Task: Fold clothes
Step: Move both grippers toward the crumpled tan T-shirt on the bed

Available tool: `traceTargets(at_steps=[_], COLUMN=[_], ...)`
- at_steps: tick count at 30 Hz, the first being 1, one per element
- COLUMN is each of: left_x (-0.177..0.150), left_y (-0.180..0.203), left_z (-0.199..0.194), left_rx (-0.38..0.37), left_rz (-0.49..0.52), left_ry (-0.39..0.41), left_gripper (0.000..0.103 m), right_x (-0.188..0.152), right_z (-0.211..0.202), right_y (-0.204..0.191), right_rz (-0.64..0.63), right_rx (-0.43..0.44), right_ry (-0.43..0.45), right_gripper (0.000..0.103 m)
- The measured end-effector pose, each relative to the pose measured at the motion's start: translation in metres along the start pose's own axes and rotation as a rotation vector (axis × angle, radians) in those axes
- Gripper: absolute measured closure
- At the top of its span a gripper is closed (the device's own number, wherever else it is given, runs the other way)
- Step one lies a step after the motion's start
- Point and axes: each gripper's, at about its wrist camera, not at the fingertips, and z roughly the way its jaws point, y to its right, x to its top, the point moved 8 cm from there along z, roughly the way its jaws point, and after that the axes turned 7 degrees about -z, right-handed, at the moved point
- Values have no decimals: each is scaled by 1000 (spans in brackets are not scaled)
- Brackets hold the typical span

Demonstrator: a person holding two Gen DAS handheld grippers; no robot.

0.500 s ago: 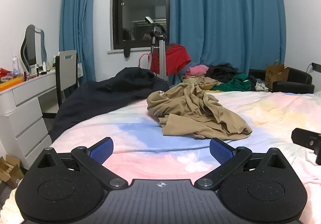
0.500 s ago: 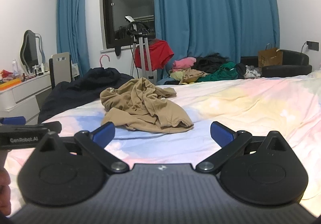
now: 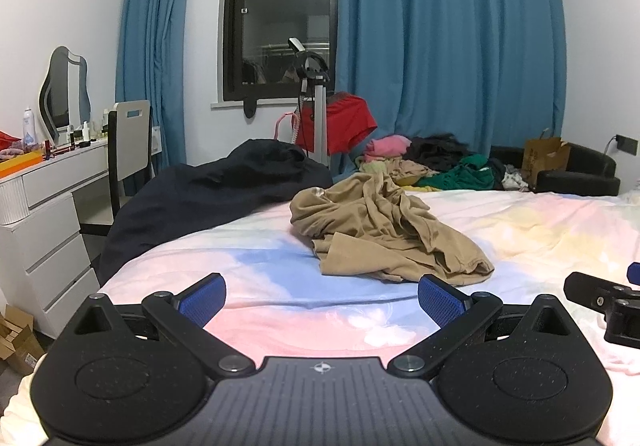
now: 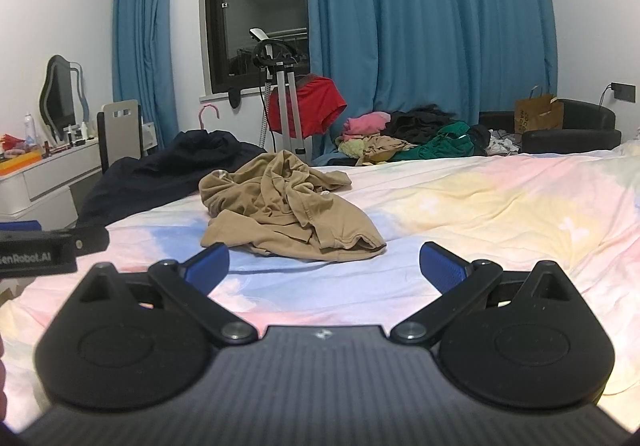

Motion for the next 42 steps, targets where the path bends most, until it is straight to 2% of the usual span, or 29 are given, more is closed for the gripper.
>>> traceTargets(at_steps=[12, 16, 22, 26, 33, 35, 39, 42], left_x=[0, 0, 1, 2, 1, 6, 44, 70], left_y=[0, -2, -4, -3, 2, 0, -6, -15], left_z=[-4, -4, -5, -6, -3, -2, 5, 17], left_rx=[-3, 4, -14, -2, -14, -9, -4, -20], left_rz=[3, 5, -21, 1, 65, 61, 5, -46], left_ry=[8, 8, 0, 11, 15, 21, 26, -3], left_gripper=[0, 0, 0, 0, 0, 0, 0, 0], right_x=[0, 5, 15, 17, 9, 7, 8, 16], right_z=[-1, -6, -18, -18, -8, -4, 10, 34], right_y=[0, 3, 8, 11, 13, 8, 7, 0], right_rz=[8, 34, 24, 42, 53, 62, 149, 185], right_rx=[12, 18, -51, -52, -119, -91, -98, -59], right_ry=[0, 44, 161, 183, 103, 83, 29, -37], right_gripper=[0, 0, 0, 0, 0, 0, 0, 0])
